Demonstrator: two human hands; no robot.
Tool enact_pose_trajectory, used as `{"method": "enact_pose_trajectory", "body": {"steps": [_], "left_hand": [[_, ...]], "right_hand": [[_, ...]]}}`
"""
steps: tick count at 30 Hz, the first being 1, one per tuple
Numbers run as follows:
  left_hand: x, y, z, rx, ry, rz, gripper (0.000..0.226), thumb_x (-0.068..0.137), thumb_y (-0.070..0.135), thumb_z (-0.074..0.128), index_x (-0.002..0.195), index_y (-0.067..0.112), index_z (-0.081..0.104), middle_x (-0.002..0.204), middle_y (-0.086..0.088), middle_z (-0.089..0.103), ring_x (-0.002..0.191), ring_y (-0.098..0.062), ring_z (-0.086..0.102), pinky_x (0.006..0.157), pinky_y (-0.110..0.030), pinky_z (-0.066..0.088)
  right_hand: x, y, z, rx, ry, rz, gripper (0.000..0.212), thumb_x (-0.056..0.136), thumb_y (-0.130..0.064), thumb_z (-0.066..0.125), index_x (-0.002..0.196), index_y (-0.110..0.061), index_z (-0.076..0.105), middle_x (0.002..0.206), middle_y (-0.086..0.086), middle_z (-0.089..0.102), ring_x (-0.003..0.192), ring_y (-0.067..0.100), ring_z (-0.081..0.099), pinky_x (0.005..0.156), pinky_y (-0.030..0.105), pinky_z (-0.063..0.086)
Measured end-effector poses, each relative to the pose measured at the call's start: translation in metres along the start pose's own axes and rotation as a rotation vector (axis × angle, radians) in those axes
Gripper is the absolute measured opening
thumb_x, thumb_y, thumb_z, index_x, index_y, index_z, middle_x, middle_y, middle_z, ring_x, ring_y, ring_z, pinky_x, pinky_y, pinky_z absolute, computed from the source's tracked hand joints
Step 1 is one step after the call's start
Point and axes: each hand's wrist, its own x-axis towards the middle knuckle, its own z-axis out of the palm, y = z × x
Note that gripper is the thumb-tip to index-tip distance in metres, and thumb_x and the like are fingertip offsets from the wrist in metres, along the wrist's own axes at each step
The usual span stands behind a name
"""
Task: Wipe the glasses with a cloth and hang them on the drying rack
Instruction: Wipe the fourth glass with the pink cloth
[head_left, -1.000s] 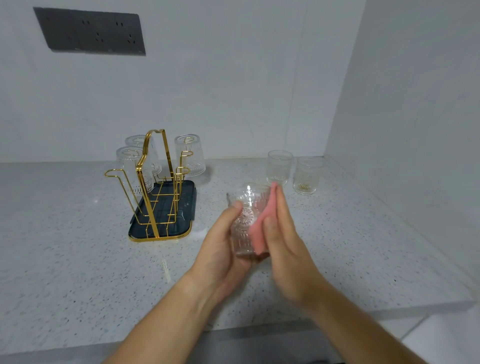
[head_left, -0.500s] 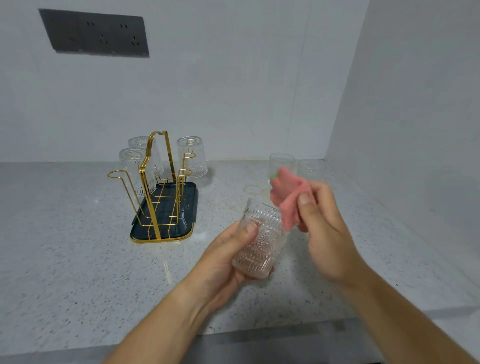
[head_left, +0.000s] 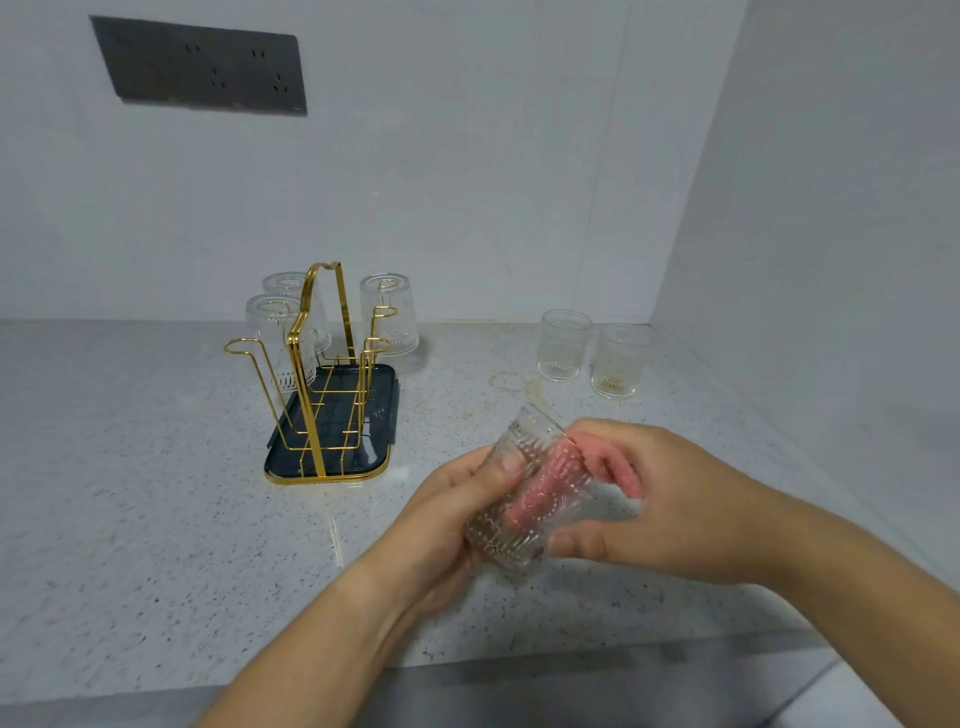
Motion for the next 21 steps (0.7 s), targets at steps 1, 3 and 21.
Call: {"method": "enact_pose_trajectory", "body": {"steps": [1,3,21], "left_hand": [[0.0,0.0,0.001,0.004,-0.001,0.0,0.094,0.067,0.06,0.089,0.131,-0.003,0.064,0.125,-0.041,0.059,0.11,-0.041,0.058,0.092,-0.047,0.05],[0.0,0.0,0.003,0.006,-0.015,-0.008,0.096,0.066,0.059,0.09,0.13,-0.007,0.062,0.115,-0.041,0.06,0.104,-0.041,0.058,0.085,-0.042,0.054],[-0.006,0.003,0.009,0.066,0.182,-0.066,0.053,0.072,0.039,0.09,0.113,0.015,0.067,0.104,-0.013,0.075,0.083,-0.026,0.073,0.079,-0.048,0.058]], "right_hand": [[0.002,-0.001,-0.001,0.066,-0.058,0.002,0.031,0.075,-0.047,0.088,0.097,-0.034,0.069,0.091,-0.015,0.073,0.087,0.004,0.068,0.089,0.033,0.056],[0.006,-0.001,-0.006,0.173,-0.183,-0.003,0.034,0.079,-0.026,0.089,0.109,-0.024,0.074,0.112,-0.008,0.078,0.112,0.01,0.071,0.107,0.041,0.05],[0.01,0.027,0.019,0.649,-0.159,0.116,0.028,0.094,-0.009,0.068,0.122,-0.007,0.072,0.121,0.015,0.075,0.117,0.031,0.07,0.107,0.045,0.052]]}}
